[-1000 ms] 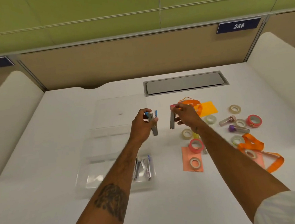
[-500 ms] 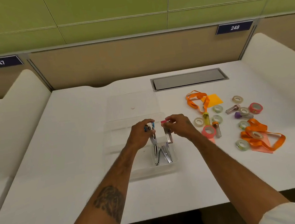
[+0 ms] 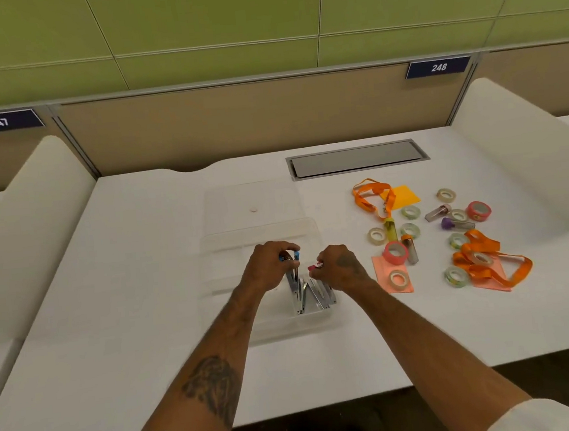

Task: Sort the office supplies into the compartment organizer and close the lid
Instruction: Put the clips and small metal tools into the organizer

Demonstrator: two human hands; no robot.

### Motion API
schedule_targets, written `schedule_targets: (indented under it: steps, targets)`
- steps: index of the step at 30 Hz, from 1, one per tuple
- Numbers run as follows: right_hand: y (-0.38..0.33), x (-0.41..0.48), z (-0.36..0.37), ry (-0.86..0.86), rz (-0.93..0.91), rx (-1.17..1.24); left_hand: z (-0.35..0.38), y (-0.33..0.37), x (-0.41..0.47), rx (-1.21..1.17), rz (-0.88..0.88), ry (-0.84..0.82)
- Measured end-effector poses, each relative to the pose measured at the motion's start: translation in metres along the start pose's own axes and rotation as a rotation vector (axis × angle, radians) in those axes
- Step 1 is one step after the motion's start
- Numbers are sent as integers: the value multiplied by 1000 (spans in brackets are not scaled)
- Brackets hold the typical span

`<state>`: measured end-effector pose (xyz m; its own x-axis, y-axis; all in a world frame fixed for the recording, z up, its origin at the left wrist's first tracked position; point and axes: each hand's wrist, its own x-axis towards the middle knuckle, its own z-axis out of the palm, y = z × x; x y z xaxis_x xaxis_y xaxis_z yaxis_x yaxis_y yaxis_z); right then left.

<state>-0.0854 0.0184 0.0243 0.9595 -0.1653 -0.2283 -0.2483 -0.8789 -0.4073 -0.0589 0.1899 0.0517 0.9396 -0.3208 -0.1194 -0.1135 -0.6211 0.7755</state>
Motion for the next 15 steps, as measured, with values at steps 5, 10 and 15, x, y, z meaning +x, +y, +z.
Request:
schedule_targets:
  steps: [5, 10, 15]
  targets:
    - [1, -2, 6, -34, -7, -142, 6, -2, -5, 50, -1, -39]
    - [2, 2, -12, 37, -69, -128, 16, -2, -9, 158, 0, -80]
    - [7, 7, -34, 159, -65, -82, 21, -4, -10, 274, 10, -131]
